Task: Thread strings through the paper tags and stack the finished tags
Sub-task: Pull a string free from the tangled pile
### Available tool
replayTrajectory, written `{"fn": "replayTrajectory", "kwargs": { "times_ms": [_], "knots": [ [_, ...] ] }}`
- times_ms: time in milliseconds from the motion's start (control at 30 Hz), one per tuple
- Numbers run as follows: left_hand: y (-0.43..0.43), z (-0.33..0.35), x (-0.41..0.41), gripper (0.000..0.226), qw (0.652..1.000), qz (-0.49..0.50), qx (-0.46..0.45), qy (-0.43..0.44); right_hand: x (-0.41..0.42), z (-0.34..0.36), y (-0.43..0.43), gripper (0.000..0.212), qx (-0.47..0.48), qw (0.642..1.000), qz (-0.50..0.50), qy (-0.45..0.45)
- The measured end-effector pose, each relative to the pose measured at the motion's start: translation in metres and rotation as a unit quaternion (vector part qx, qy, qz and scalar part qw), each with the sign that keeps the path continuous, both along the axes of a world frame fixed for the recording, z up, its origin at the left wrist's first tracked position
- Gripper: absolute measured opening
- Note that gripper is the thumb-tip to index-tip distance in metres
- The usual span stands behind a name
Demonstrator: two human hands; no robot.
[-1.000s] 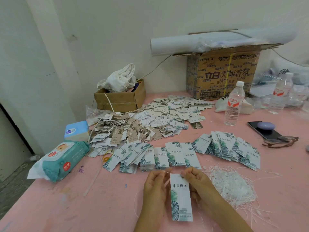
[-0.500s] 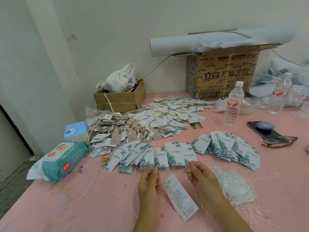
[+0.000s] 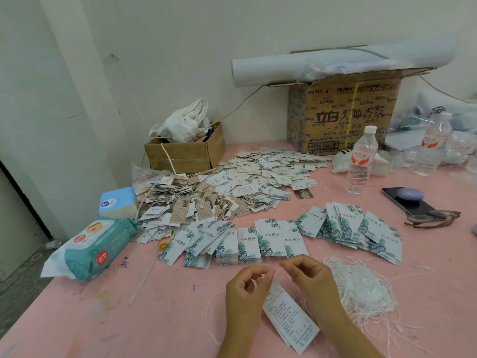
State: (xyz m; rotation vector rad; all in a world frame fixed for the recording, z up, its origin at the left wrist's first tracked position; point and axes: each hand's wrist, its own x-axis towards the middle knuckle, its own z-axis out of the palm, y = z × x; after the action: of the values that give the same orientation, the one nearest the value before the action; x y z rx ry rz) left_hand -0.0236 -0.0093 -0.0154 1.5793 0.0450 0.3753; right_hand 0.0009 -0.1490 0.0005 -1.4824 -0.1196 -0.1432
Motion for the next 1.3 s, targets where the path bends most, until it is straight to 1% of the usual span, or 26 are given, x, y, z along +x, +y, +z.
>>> {"fn": "replayTrajectory", "kwargs": {
  "times_ms": [100, 233, 400, 500, 600, 767, 867, 1000, 1133, 1300],
  "knots": [
    [-0.0008, -0.0012, 0.001, 0.021, 1.0, -0.001, 0.014, -0.006, -0.0029, 0.0011, 0.0014, 0.004, -0.012, 1.0, 0.027, -0.008],
    [-0.0003, -0.0038, 0.0032, 0.017, 1.0, 0.01, 0.0, 0.004, -0.0065, -0.0005, 0.0043, 0.01, -0.029, 0.998, 0.062, -0.013],
    [-0.0009, -0.004, 0.0028, 0.015, 1.0, 0.003, 0.004, 0.005, -0.0061, 0.001, 0.0036, 0.007, -0.028, 0.999, 0.035, -0.022],
    [-0.0001, -0.0041, 0.003, 0.016, 1.0, 0.003, 0.015, 0.004, -0.0061, 0.0025, 0.0024, 0.012, -0.016, 0.999, 0.02, -0.028],
    [0.0001, -0.0042, 0.0028, 0.013, 1.0, 0.006, 0.016, 0.011, -0.0064, 0.0038, 0.0031, 0.016, -0.007, 0.999, 0.027, -0.034],
    [-0.0001, -0.0035, 0.0028, 0.012, 1.0, 0.01, 0.004, 0.022, -0.0077, 0.0045, 0.0055, 0.027, -0.018, 0.999, 0.03, -0.035],
    [-0.001, -0.0027, 0.0018, 0.01, 1.0, 0.006, 0.01, 0.022, -0.0077, 0.0045, 0.0057, 0.023, -0.038, 0.998, 0.026, -0.039],
    [-0.0006, -0.0038, 0.0025, 0.011, 1.0, 0.015, 0.004, 0.024, -0.0081, 0.0055, 0.0063, 0.01, -0.039, 0.998, 0.023, -0.038],
    [-0.0006, -0.0042, 0.0027, 0.01, 1.0, 0.016, -0.003, 0.021, -0.0068, 0.0039, 0.0057, 0.011, -0.043, 0.998, 0.031, -0.038],
    [-0.0005, -0.0052, 0.0026, 0.01, 1.0, 0.015, -0.004, 0.017, -0.006, 0.0045, 0.0046, 0.012, -0.025, 0.999, 0.043, -0.019]
  ]
}}
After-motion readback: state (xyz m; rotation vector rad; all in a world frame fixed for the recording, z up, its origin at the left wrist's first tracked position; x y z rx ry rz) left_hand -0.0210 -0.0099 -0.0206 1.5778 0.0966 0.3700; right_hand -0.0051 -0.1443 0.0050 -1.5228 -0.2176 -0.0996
